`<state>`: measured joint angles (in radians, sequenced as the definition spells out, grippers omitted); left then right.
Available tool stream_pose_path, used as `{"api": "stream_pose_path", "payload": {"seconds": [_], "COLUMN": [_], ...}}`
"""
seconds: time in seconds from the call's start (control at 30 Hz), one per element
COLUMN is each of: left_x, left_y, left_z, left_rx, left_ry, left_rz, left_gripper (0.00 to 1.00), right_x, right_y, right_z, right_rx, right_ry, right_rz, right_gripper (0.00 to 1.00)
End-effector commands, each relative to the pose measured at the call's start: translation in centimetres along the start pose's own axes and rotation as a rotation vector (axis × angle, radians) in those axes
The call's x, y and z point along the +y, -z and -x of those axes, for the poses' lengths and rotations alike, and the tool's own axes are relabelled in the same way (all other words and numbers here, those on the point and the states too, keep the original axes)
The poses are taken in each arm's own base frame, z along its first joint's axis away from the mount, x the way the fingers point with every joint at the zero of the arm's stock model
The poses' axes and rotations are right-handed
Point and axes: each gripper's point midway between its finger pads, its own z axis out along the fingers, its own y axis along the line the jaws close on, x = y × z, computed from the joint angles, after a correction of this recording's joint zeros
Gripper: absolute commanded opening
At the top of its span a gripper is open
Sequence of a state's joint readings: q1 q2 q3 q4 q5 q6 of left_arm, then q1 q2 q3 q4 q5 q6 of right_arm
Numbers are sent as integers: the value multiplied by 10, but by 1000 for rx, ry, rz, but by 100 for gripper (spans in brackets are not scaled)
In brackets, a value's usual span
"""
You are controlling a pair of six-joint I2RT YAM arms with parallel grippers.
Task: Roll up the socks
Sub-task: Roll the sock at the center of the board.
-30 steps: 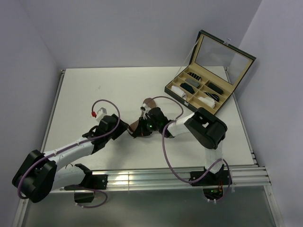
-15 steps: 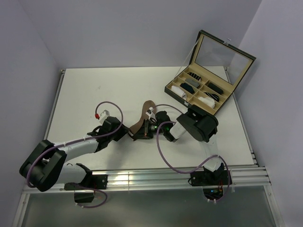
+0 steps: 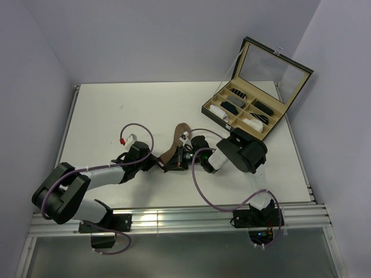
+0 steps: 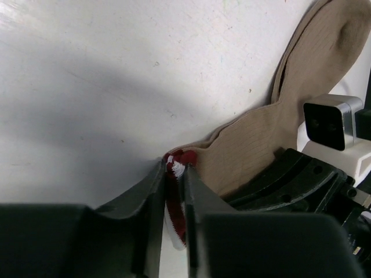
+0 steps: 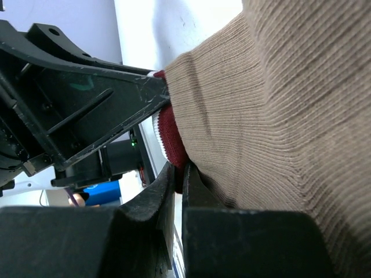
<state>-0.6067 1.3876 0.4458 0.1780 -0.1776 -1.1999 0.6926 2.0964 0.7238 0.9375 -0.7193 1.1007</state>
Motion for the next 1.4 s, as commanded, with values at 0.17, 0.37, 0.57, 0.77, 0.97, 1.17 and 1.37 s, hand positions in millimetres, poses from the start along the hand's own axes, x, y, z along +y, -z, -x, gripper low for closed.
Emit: {"api": "stream_pose_path", "payload": {"seconds": [0.17, 0.37, 0.57, 0.77, 0.97, 1.17, 1.37], "left_x": [12, 10, 4, -1, -2, -2, -4], "left_y": [-8, -5, -2, -2, -1, -2, -2], "left_z": [-11, -6, -5, -7, -7, -8, -8], "left_rx": [44, 45, 57, 69, 69, 76, 72], "left_ry": [-44, -106, -148, -167, -176, -178, -176], "left_rz": [76, 116, 123, 118, 119, 119, 115], "left_gripper": [3, 0, 0, 0, 1, 0, 0], "right_x": [-34, -7, 21, 44, 56, 59, 40], "right_y": [16, 29, 37, 23, 9, -1, -13], "right_z": [-1, 15, 29, 24, 19, 15, 5], "right_rx": [-8, -101, -273, -312, -324, -297, -223], "right_ry": [116, 373, 648, 806, 916, 959, 973], "right_rz": [-242, -398, -568, -537, -524, -508, -541], "right_gripper": [29, 39, 40, 40, 45, 45, 42]}}
